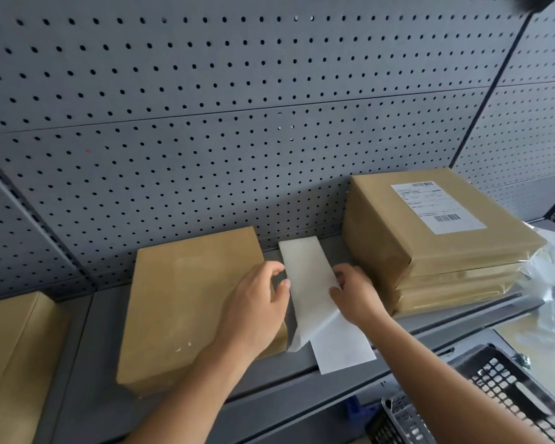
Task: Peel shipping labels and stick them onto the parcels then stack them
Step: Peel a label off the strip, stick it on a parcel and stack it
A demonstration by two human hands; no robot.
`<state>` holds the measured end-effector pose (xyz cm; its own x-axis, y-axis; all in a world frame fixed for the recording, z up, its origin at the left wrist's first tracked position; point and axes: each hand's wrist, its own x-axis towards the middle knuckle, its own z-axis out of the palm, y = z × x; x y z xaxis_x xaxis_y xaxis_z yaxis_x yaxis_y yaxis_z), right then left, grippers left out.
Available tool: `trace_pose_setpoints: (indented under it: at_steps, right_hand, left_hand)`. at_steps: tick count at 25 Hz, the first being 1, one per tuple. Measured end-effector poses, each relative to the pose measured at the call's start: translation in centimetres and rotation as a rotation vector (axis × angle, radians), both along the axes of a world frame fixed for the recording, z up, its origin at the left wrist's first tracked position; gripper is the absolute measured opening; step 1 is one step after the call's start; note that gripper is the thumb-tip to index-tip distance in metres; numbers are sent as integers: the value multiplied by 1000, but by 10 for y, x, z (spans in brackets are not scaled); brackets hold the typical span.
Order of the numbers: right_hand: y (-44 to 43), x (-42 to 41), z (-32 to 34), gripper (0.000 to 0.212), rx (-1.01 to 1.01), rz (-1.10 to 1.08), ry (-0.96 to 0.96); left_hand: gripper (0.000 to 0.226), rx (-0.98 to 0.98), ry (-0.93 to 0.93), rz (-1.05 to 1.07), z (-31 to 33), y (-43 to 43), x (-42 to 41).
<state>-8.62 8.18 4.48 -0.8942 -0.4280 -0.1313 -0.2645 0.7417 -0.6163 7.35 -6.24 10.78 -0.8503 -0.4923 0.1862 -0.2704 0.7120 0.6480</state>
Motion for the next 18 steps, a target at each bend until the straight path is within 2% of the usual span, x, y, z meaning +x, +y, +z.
trace_pose_setpoints:
  at_steps: [7,9,13,18]
  right_hand:
    - [11,-3,16,36,-321,-123,-186]
    - [13,-3,16,37,-293,-147,-208]
    - [8,-2,4,52,-51,-110,-164]
    - [2,-5,-2,44,-144,-190,-272]
  left_hand:
    - [30,141,-55,-41,-11,11,-35]
    - [30,152,-60,-36,-11,11,-39]
    - [29,158,-59,-44,-11,12,-41]
    - [29,145,-58,-51,-10,11,-41]
